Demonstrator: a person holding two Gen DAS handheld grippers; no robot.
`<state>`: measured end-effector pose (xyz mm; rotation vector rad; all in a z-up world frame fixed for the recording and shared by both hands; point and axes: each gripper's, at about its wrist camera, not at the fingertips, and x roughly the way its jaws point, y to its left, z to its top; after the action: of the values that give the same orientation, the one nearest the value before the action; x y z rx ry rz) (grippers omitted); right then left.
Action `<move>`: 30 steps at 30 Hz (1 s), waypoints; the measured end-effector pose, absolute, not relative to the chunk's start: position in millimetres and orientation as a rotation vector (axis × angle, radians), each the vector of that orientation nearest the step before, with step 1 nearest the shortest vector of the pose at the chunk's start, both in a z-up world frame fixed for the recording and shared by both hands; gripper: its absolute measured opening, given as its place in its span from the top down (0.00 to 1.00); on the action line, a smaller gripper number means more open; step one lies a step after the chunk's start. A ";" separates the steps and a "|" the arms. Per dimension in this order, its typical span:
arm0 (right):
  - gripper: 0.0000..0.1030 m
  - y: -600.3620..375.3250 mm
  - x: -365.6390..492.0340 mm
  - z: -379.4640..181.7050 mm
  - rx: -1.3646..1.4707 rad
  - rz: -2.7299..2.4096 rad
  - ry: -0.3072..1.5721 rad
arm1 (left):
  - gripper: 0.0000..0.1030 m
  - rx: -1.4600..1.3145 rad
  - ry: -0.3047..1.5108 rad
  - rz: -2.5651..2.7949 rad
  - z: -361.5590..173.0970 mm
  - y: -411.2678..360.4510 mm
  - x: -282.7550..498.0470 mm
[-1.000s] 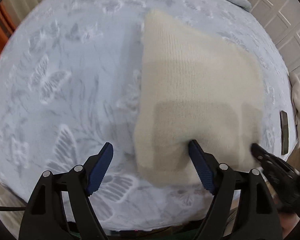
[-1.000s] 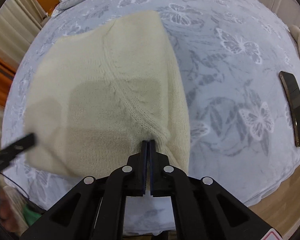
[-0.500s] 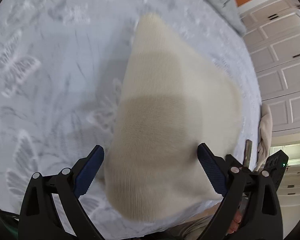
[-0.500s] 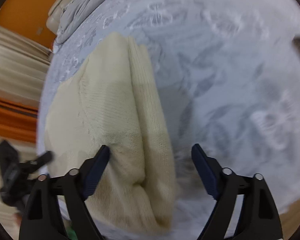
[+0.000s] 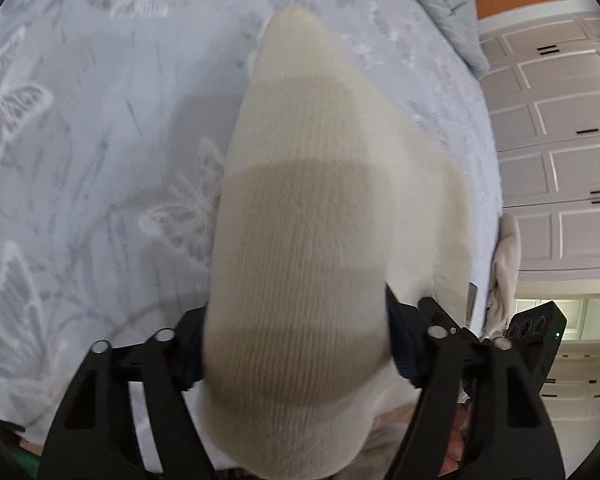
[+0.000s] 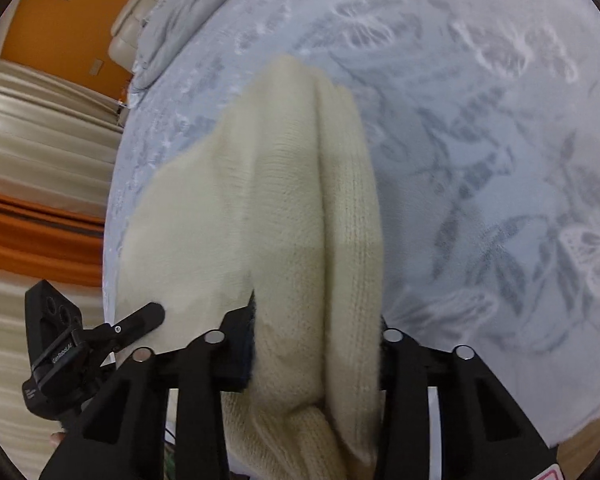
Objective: Fold small clothes
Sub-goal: 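Grasp the folded cardigan edge with both grippers and lift it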
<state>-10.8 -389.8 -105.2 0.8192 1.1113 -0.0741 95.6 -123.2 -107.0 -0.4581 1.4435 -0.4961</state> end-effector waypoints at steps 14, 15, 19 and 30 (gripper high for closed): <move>0.67 -267.2 -143.8 -51.7 0.767 0.011 1.241 | 0.36 -0.476 1.544 -0.539 -69.3 0.8 -39.4; 0.67 -261.2 -149.4 -49.0 0.754 0.018 1.244 | 0.36 -0.481 1.542 -0.546 -66.5 8.5 -46.6; 0.68 -241.8 -160.2 -22.3 0.702 0.048 1.214 | 0.37 -0.483 1.462 -0.585 -36.1 23.1 -57.0; 0.68 -223.2 -150.8 123.5 0.523 0.119 0.885 | 0.38 -0.478 1.037 -0.764 114.0 45.5 -45.1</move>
<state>-150.8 -223.2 123.5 0.5226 0.8853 0.1185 -45.1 45.5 114.0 -0.4779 1.0369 -0.7637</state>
